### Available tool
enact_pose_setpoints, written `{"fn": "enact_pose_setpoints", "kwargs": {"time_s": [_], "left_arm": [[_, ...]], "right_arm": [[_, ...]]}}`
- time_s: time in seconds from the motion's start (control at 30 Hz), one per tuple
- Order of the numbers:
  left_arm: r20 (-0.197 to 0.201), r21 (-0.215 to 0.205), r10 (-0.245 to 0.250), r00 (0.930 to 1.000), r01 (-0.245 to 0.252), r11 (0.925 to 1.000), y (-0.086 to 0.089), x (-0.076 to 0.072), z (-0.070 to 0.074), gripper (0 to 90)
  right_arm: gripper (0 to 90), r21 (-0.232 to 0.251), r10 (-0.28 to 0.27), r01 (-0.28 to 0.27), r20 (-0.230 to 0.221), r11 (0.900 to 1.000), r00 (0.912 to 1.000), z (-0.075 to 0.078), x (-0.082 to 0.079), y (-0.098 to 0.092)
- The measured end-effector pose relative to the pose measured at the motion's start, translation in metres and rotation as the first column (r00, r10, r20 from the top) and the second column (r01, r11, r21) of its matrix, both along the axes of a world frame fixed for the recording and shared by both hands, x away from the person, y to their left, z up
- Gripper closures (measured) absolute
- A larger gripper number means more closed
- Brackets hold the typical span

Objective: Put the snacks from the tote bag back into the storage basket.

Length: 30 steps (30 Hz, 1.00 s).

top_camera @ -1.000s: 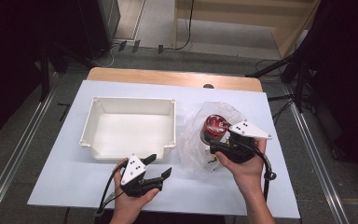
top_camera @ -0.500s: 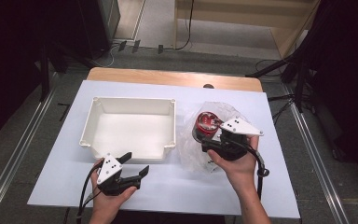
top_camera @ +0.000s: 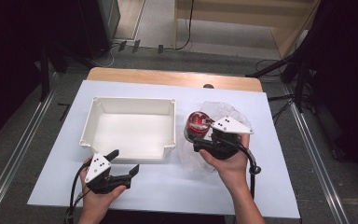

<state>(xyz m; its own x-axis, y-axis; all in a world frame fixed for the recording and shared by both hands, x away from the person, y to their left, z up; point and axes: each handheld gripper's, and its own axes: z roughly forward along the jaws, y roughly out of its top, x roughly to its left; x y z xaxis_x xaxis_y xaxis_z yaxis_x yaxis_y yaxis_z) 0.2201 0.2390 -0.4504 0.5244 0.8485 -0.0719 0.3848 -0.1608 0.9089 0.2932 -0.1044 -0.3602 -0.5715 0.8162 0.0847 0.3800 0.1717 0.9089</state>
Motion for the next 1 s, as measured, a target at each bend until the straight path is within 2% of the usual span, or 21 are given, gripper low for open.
{"fn": "enact_pose_setpoints", "kwargs": {"time_s": [0.37, 0.7, 1.0], "left_arm": [[0.002, 0.024, 0.008, 1.0, -0.008, 0.9997, 0.011, -0.003, 0.002, 0.0], [0.033, 0.013, 0.012, 0.9994, -0.012, 0.9998, 0.019, -0.006, 0.006, 0.0], [0.031, -0.008, 0.002, 0.9995, -0.002, 1.0, 0.023, -0.006, 0.007, 0.0]], "right_arm": [[26.3, 0.005, 0.029, -0.029, -0.009, 1.0, 0.9995, -0.004, 0.003, 0.014], [26.3, -0.003, 0.053, -0.053, -0.012, 0.999, 0.9985, -0.008, 0.005, 0.029], [26.3, -0.001, 0.073, -0.073, -0.015, 0.997, 0.9972, -0.012, 0.007, 0.043]]}}
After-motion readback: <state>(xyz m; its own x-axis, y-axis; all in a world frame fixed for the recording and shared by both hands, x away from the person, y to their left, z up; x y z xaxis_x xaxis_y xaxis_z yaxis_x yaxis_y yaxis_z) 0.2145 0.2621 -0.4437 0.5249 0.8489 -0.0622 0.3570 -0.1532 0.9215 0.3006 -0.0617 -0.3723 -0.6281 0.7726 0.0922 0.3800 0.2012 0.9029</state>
